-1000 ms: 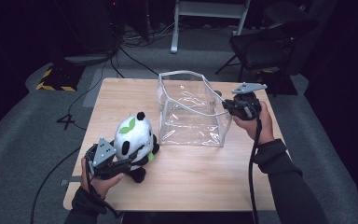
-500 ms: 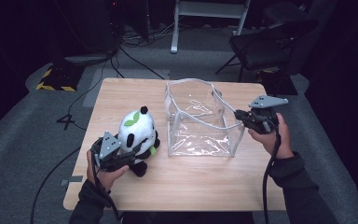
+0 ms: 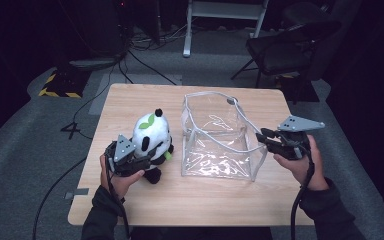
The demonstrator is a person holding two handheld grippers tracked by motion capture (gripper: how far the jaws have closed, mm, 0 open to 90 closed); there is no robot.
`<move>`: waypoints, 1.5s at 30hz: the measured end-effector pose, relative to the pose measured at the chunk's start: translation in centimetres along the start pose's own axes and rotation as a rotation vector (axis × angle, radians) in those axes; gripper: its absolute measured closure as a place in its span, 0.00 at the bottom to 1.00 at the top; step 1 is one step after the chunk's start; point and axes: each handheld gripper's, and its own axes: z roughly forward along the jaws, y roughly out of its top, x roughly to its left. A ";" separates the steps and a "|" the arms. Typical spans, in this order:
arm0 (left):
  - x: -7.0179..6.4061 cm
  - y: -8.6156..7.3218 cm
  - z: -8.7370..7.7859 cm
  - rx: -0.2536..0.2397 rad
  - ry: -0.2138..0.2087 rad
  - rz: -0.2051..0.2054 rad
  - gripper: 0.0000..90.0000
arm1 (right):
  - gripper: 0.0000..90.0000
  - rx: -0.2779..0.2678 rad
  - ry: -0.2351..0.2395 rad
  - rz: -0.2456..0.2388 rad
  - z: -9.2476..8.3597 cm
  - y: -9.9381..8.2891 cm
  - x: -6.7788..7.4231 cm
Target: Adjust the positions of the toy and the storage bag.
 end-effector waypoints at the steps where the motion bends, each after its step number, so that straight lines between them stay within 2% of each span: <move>1: 0.1 0.0 0.0 -0.002 -0.003 -0.002 0.33 | 0.70 -0.014 0.009 0.012 -0.3 -0.1 -0.3; 3: 0.4 -0.2 0.0 -0.006 -0.020 0.006 0.33 | 0.59 -0.025 0.022 0.025 -0.8 -0.3 -0.7; 9: 0.8 -0.5 -0.2 -0.027 -0.029 -0.019 0.33 | 0.41 -0.089 0.038 0.036 -2.3 -1.3 -1.7; 10: 0.8 -0.6 -0.2 -0.027 -0.029 -0.020 0.33 | 0.35 -0.106 0.036 0.041 -2.5 -1.6 -1.9; 13: 0.7 -0.4 -0.2 -0.016 -0.027 -0.012 0.33 | 0.30 -0.124 0.035 0.055 -3.0 -2.3 -2.5; 15: 0.6 -0.3 -0.2 -0.002 -0.026 0.001 0.33 | 0.28 -0.133 0.035 0.051 -3.2 -2.8 -2.8; 19: 0.6 -0.2 -0.2 0.002 -0.022 -0.004 0.32 | 0.26 -0.158 0.038 0.053 -3.4 -3.9 -3.2; 22: 0.5 -0.3 -0.2 0.002 -0.021 -0.010 0.32 | 0.25 -0.155 0.022 0.046 -3.2 -4.9 -3.5; 27: 0.4 -0.2 0.0 0.001 -0.016 -0.008 0.32 | 0.25 -0.125 0.011 0.044 -1.9 -7.0 -4.0; 31: 0.4 -0.2 0.2 -0.003 -0.012 -0.001 0.32 | 0.24 -0.072 0.014 0.050 -0.3 -9.0 -4.3; 34: 0.5 -0.3 0.5 -0.014 -0.007 -0.002 0.32 | 0.24 -0.054 0.055 0.075 0.8 -10.5 -4.3; 36: 0.5 -0.3 0.8 -0.023 -0.001 -0.005 0.32 | 0.24 -0.032 0.090 0.071 1.5 -11.5 -3.9; 42: 0.5 -0.2 1.9 -0.039 0.006 -0.003 0.33 | 0.23 0.007 0.211 0.048 3.4 -14.2 -1.7; 45: 0.7 -0.2 2.4 -0.053 0.001 -0.016 0.33 | 0.25 0.024 0.229 0.032 4.7 -15.0 -0.2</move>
